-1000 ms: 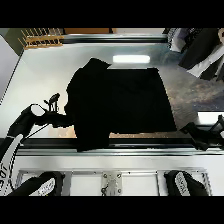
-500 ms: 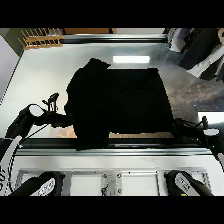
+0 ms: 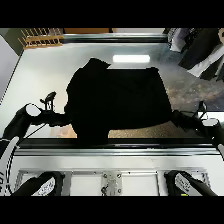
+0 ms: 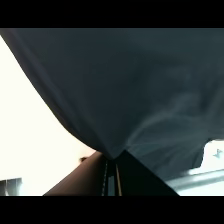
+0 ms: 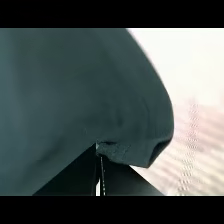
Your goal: Fold the clothes and pants, and hang the long-sleeved shirts on hangers.
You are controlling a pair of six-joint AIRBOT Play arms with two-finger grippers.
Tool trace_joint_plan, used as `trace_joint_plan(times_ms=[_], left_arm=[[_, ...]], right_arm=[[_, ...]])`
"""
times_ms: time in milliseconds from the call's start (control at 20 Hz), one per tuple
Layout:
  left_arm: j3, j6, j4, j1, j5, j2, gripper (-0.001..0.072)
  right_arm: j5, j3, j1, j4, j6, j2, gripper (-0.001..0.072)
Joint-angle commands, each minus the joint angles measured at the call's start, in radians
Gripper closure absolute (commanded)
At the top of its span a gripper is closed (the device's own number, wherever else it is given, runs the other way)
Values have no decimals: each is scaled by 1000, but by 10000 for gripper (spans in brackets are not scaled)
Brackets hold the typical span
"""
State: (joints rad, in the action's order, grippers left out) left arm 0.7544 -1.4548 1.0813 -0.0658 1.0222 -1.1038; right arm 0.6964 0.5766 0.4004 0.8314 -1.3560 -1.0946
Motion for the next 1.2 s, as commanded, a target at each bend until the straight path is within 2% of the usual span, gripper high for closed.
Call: trace_joint_plan(times_ms=[0,150,350,500,650,800,950,1150], left_arm=[[103,0,-2,-79,45,108,695],[340,-1,-11,-112,115,265,695],[623,-1,-10,-78,92,461,696],[748,-53,-8,-50,54,575,695],[837,-65,-7,-46,51,634,696],[928,-72,-6,-46,75,607,696],[980,-80,1,-47,192,499,696],[864,-91,0,-47,258,309,696]], right_arm=[[173,222,-3,142,28,70,702],[298,516,-5,146,21,167,703],[306,821,-4,122,11,322,702],[294,929,-4,127,9,441,702],[264,941,-3,128,-18,540,702],[269,941,-3,130,-75,575,702],[313,941,-3,129,-94,550,703],[468,940,-5,126,-107,401,703]])
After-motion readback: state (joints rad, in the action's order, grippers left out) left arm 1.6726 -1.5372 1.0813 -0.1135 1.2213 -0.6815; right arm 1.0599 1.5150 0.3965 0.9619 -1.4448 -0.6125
